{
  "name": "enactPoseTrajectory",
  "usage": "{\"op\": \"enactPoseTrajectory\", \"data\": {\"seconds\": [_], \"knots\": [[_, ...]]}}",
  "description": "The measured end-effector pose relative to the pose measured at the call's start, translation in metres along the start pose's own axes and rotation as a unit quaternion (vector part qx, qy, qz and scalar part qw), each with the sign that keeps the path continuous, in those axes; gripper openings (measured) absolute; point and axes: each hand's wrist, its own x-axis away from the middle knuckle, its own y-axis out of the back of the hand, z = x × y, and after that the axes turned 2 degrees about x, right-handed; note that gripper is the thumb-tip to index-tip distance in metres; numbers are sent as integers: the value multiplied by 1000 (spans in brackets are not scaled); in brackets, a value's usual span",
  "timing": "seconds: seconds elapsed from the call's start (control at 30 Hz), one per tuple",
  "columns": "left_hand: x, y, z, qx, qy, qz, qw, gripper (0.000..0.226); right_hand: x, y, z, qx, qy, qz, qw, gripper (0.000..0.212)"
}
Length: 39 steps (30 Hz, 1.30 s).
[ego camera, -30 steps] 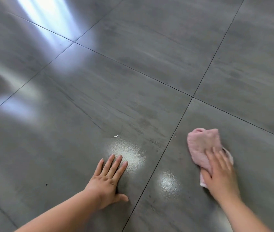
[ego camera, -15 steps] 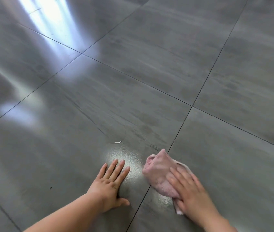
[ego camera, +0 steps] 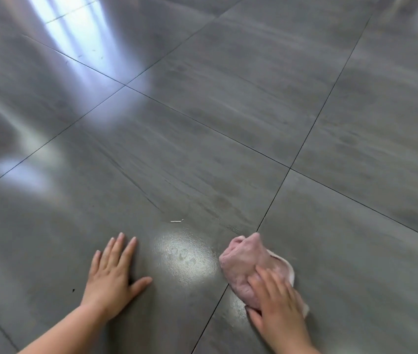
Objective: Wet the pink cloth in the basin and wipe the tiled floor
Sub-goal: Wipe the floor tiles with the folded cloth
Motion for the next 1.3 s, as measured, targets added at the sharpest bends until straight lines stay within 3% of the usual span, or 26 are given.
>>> {"op": "enactPoseTrajectory", "data": {"seconds": [0.07, 0.17, 0.23, 0.3, 0.37, 0.47, 0.6, 0.73, 0.87, 0.93, 1.0, 1.07, 1.17, 1.2, 1.3], "knots": [[-15, 11, 1, 56, 71, -54, 994, 93, -6, 1, 3, -28, -3, -10, 1000, 58], [-41, 24, 7, 104, 145, -37, 983, 89, -22, 1, -3, -48, -28, -53, 997, 50], [-53, 24, 15, 100, 164, 0, 981, 90, -39, 13, -1, -136, -114, -61, 982, 41], [-60, 19, 20, 79, 173, 67, 979, 90, -61, 31, 7, -240, -213, 5, 947, 34], [-61, 20, 23, 71, 178, 114, 975, 90, -80, 48, 11, -300, -276, 8, 913, 26], [-64, 34, 20, 90, 183, 158, 966, 92, -102, 85, 21, -318, -319, -12, 893, 7], [-64, 45, 17, 92, 184, 197, 958, 91, -126, 128, 42, -306, -308, -21, 901, 10], [-62, 48, 18, 101, 182, 198, 958, 89, -147, 154, 50, -309, -266, -8, 913, 8], [-57, 46, 18, 113, 173, 149, 967, 87, -174, 169, 47, -374, -234, -4, 897, 18], [-53, 46, 20, 116, 168, 126, 971, 84, -186, 164, 50, -382, -184, 5, 906, 8], [-50, 47, 24, 97, 155, 114, 977, 83, -194, 150, 58, -367, -101, 30, 924, 26], [-45, 48, 29, 91, 156, 127, 975, 88, -197, 127, 68, -296, -7, 80, 952, 44], [-30, 47, 38, 101, 179, 152, 967, 98, -197, 78, 87, -52, 141, 190, 970, 79], [-26, 47, 38, 98, 178, 161, 966, 100, -199, 60, 90, 37, 185, 210, 959, 80], [-23, 45, 44, 94, 176, 176, 964, 104, -206, 30, 113, 136, 257, 211, 933, 72]]}}
